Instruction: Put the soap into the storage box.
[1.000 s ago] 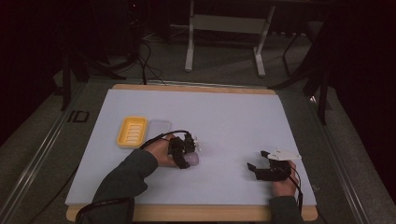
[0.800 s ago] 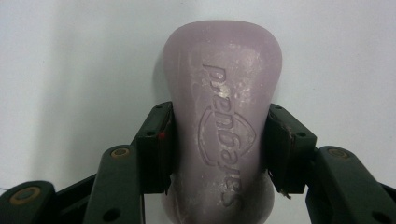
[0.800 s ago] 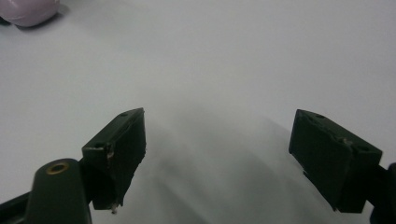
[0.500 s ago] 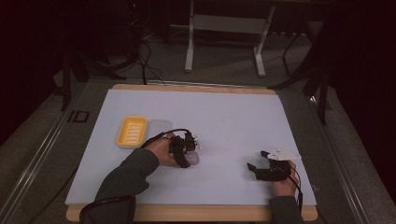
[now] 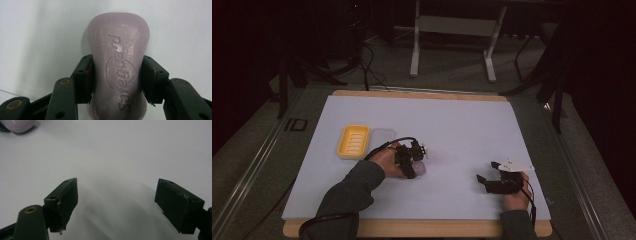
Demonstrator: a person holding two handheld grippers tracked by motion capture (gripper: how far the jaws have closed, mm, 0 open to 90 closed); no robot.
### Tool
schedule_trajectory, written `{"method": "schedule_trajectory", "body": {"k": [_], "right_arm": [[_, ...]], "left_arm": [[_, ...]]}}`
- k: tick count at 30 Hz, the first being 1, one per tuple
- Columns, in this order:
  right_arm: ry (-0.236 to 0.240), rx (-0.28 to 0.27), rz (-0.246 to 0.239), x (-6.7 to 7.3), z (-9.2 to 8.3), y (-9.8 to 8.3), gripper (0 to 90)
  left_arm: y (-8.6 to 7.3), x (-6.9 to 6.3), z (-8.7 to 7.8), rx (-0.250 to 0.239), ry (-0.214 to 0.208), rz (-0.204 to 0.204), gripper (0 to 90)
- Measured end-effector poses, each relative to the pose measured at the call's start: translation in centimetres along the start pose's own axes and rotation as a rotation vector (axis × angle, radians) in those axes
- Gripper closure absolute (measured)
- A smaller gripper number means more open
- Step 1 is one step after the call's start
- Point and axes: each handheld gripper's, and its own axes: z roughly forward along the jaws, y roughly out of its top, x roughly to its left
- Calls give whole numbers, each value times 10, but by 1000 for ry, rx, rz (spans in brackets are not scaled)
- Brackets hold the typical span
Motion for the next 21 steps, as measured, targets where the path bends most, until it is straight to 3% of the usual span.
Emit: {"method": "schedule_trajectory", "body": {"k": [21], "right_arm": [[0, 0, 0, 0, 0, 0, 184]], "left_arm": [[-7, 11, -15, -50, 13, -93, 496]]}}
